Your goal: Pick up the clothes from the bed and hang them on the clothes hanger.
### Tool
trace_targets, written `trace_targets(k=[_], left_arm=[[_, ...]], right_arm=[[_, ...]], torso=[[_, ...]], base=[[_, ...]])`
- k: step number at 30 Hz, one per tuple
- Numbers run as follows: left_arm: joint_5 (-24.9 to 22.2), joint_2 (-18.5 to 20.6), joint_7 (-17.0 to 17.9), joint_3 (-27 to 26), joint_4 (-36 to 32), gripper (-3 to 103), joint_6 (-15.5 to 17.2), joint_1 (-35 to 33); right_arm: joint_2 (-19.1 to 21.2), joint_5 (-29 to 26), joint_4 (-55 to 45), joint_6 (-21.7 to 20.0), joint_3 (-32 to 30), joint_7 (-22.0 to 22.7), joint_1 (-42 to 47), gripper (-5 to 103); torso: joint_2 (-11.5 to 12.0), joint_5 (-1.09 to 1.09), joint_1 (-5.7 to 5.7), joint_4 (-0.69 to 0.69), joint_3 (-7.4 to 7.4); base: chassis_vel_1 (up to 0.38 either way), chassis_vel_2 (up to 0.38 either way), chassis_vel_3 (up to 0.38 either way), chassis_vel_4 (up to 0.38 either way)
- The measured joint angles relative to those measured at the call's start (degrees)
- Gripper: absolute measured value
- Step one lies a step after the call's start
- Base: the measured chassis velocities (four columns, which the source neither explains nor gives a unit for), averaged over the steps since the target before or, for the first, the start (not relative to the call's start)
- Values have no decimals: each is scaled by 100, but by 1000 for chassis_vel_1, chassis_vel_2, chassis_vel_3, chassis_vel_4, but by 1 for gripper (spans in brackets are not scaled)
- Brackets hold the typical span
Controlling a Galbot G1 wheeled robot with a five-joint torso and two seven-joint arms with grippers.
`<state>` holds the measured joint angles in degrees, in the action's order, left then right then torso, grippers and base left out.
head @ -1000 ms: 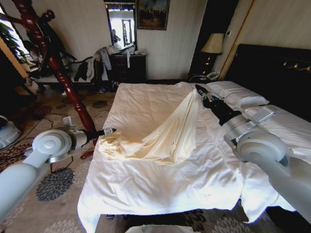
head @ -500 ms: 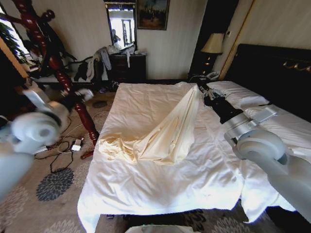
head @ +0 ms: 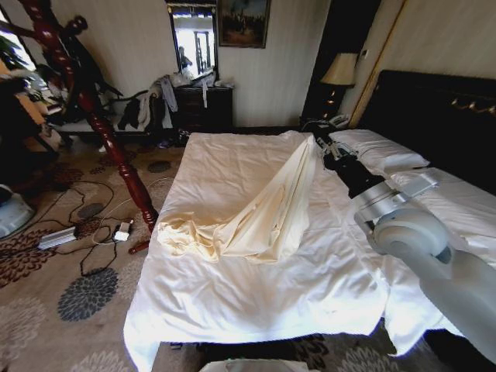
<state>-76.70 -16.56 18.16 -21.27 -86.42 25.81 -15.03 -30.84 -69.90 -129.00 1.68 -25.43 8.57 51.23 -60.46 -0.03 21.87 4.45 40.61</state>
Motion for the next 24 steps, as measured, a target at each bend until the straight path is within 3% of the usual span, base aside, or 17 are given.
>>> trace_targets(k=[4,8,15,19,24], left_arm=[[-92,-64,-240,225,345,100,178,233],[-157,-375,-446,1165,894,100,359,1038],[-57,-726,-620,2103,1321,100,353,2066],[-54,-939,-624,2465,1515,100,427,2526],[-73,-1168,-384,2873,1776,100,794,2883]], right_arm=[[-23,9,8,3,1,-5,0,0],[-65,77,25,6,37,-10,-1,0],[-112,155,51,9,89,-15,4,0],[-116,181,58,17,91,-17,42,0],[-130,193,62,22,85,-18,55,0]], torso=[[0,1,0,0,0],[0,1,1,2,1],[0,4,1,1,0],[0,4,1,2,0],[0,2,1,0,0]], base=[[0,0,0,0],[0,0,0,0],[0,0,0,0],[0,0,0,0],[0,0,0,0]])
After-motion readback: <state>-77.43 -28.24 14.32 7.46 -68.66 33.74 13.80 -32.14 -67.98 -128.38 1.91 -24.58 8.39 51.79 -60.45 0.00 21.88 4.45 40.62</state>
